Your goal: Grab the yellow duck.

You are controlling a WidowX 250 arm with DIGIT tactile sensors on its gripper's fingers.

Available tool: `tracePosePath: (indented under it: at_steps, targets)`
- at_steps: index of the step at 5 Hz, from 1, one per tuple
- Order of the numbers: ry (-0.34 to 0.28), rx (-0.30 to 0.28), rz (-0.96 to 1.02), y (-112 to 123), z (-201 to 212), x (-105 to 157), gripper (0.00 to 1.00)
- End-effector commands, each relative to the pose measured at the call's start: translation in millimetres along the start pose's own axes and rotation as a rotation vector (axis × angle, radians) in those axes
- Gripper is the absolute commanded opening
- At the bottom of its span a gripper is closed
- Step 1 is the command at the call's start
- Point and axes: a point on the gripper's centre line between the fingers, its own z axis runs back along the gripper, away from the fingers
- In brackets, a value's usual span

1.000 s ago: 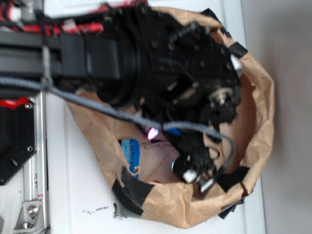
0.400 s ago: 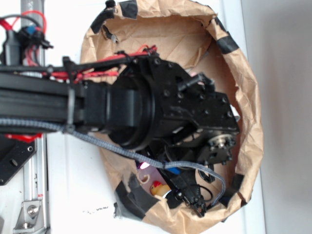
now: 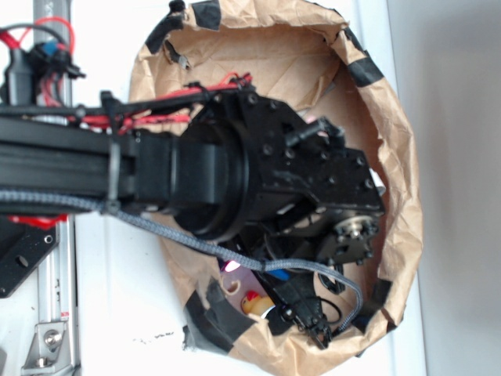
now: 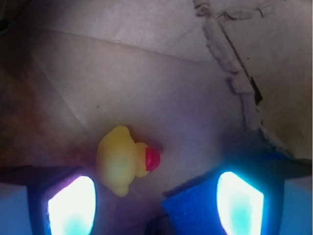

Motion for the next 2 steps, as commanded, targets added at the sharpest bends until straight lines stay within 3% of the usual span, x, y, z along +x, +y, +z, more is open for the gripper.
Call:
tracePosePath:
  at_steps: [1,2]
  targets:
    - [-0.069,0.044,-0.13,-17.8,1.7,-16.6,1.0]
    - [-0.077,0.08,-0.173,-25.4,3.3,-18.2,1.0]
